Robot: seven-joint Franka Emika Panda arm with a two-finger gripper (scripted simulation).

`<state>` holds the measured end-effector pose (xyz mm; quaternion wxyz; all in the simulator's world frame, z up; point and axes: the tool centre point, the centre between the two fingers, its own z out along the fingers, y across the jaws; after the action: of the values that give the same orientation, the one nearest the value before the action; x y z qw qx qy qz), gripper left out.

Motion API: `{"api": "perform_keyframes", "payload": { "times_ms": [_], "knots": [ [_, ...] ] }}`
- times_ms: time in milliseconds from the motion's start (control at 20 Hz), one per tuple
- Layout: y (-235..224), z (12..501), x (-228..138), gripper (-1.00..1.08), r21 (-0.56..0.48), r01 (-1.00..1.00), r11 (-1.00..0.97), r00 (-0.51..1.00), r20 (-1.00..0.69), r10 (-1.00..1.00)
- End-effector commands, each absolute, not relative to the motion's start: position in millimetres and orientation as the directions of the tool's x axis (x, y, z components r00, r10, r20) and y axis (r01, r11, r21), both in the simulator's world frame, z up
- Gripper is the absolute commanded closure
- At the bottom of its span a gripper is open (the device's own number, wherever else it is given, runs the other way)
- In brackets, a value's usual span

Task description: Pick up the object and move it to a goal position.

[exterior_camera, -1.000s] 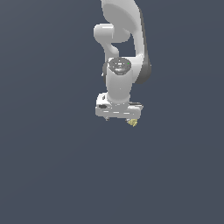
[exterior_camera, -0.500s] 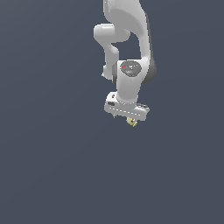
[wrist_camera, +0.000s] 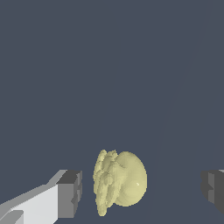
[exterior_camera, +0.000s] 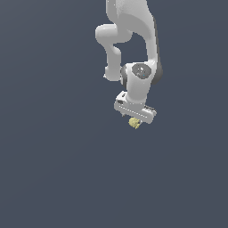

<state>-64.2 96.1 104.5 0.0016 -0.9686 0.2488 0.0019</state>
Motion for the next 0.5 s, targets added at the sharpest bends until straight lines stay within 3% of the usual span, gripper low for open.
{"api": "perform_keyframes", "payload": {
  "times_ms": [0, 450],
  "knots": [
    [103, 100, -71, -0.92, -0.002, -0.522, -0.853, 0.853, -0.003, -0.522],
    [119, 91, -86, -0.92, 0.0, -0.609, -0.793, 0.793, -0.001, -0.609]
  ]
}}
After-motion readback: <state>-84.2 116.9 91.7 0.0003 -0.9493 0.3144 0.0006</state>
